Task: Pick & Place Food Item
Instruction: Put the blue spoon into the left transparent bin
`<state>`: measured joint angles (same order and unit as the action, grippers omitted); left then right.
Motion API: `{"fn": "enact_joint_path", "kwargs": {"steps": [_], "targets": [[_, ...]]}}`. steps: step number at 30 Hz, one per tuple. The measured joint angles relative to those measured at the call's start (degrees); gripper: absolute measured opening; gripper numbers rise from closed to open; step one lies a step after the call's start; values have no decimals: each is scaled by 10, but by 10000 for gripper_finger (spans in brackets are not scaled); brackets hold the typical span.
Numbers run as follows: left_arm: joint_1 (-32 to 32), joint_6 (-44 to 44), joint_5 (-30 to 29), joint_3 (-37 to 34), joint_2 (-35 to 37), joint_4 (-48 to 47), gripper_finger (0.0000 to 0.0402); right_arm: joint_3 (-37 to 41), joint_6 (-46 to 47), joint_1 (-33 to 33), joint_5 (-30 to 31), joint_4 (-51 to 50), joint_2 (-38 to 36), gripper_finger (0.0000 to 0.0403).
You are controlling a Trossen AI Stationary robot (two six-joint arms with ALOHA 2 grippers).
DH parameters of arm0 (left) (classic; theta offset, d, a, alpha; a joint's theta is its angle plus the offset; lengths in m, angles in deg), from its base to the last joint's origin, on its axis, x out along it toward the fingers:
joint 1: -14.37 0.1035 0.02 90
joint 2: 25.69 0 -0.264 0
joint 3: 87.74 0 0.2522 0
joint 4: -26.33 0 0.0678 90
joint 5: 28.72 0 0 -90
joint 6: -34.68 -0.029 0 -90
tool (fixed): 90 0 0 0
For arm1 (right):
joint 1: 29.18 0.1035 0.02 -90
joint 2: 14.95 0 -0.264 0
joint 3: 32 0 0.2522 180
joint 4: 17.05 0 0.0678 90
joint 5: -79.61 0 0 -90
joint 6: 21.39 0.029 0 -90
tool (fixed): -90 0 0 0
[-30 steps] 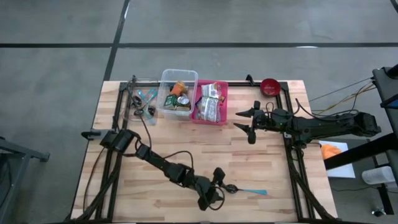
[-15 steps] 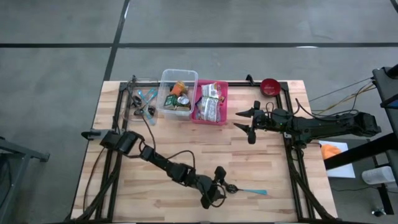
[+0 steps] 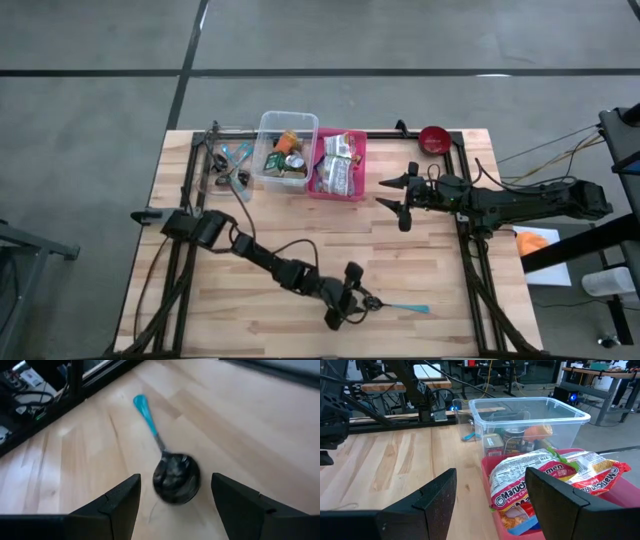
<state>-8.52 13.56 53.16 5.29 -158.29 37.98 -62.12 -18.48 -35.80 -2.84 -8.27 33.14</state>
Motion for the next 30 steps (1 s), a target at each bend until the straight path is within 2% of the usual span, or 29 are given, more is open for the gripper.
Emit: {"fn": "enact_joint_path", "kwargs": {"steps": [7,11,15,20,26,30], "targets": [[-1,4,-15,-4,59,-60,243,0,-1,0,0,0,0,235],[-1,22,-21,-49,116,-80,243,0,-1,0,0,0,0,235],[0,37,-34,-131,203,-74,243,0,0,0,0,0,0,235],[-2,53,-34,-271,343,-64,243,0,0,0,0,0,0,235],[5,96,-39,-440,528,32,243,0,-1,0,0,0,0,235],[9,110,-48,-519,634,68,243,0,-1,0,0,0,0,235]]}}
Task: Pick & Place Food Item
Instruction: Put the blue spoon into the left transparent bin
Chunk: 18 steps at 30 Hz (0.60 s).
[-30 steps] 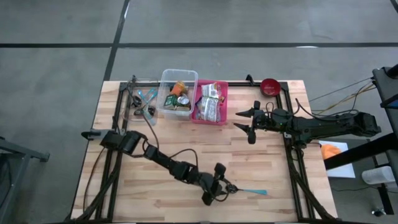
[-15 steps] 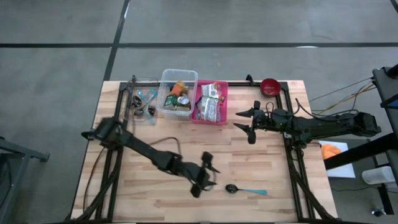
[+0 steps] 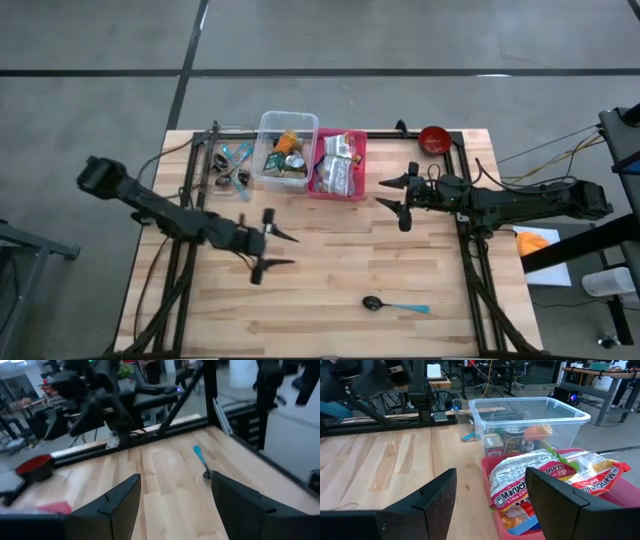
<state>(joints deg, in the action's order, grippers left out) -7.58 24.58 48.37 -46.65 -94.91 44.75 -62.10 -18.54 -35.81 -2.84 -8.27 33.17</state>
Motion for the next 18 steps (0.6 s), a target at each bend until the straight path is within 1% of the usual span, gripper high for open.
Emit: {"fn": "enact_joint_path", "kwargs": {"steps": [4,7,10,18], "targets": [[0,52,-28,-51,77,-2,243,0,0,0,0,0,0,235],[0,66,-30,-77,111,-3,243,0,1,0,0,0,0,235],[0,71,-30,-91,124,-4,243,0,0,0,0,0,0,235],[0,74,-32,-93,124,-7,243,0,-3,-1,1,3,0,235]]}}
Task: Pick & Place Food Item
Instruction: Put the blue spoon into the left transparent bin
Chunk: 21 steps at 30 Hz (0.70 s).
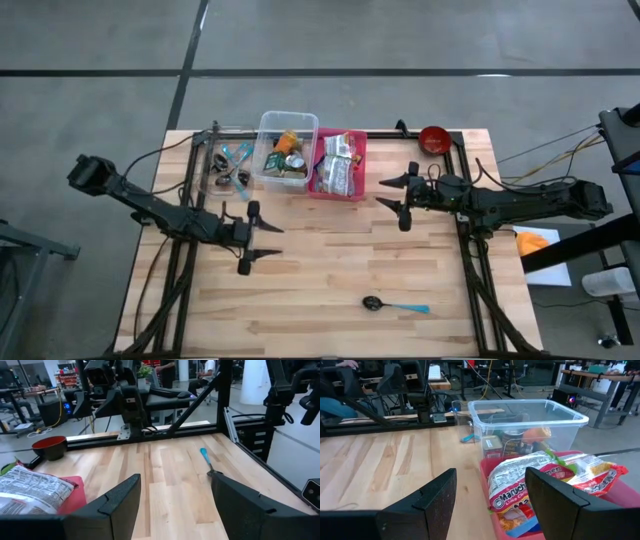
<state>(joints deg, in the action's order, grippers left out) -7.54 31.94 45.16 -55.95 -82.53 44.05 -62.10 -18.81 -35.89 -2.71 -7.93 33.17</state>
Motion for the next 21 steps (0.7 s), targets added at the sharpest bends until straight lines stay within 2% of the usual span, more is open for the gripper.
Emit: {"fn": "enact_joint_path", "kwargs": {"steps": [8,16,21], "targets": [[0,0,0,0,0,0,243,0,3,-1,0,1,0,235],[0,-2,0,-1,0,-13,243,0,196,-1,0,60,0,235],[0,-2,0,-4,0,-15,243,-1,240,-1,-1,66,1,235]]}}
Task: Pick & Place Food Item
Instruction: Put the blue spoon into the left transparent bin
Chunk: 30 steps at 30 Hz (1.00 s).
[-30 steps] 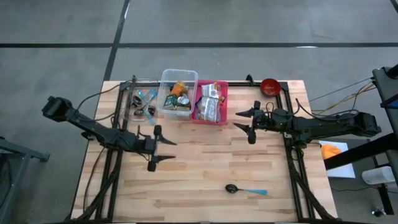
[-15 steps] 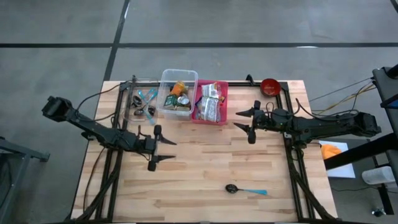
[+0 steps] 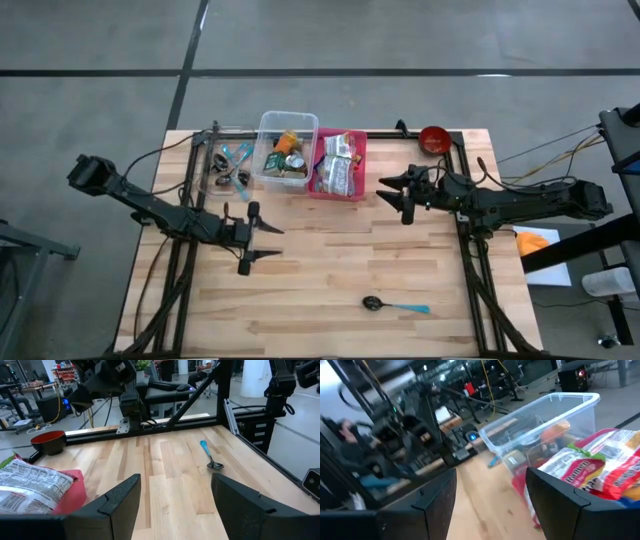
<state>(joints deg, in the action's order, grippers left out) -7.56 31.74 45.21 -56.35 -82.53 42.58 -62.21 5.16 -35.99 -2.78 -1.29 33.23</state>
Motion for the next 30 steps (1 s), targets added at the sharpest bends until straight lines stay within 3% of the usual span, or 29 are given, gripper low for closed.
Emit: {"fn": "enact_joint_path", "kwargs": {"steps": [3,7,13,17,23,30], "targets": [[0,0,0,-1,0,-2,243,0,26,0,-3,15,0,235],[0,0,0,0,0,1,243,-7,-58,19,-84,7,1,235],[0,0,0,0,0,1,243,-45,-133,115,-114,-27,12,235],[0,-2,0,0,0,1,243,-100,-129,200,-51,-177,31,235],[0,-1,0,0,0,0,243,-181,-41,327,86,-383,104,235],[0,0,0,0,0,-3,243,-239,42,417,119,-404,237,235]]}}
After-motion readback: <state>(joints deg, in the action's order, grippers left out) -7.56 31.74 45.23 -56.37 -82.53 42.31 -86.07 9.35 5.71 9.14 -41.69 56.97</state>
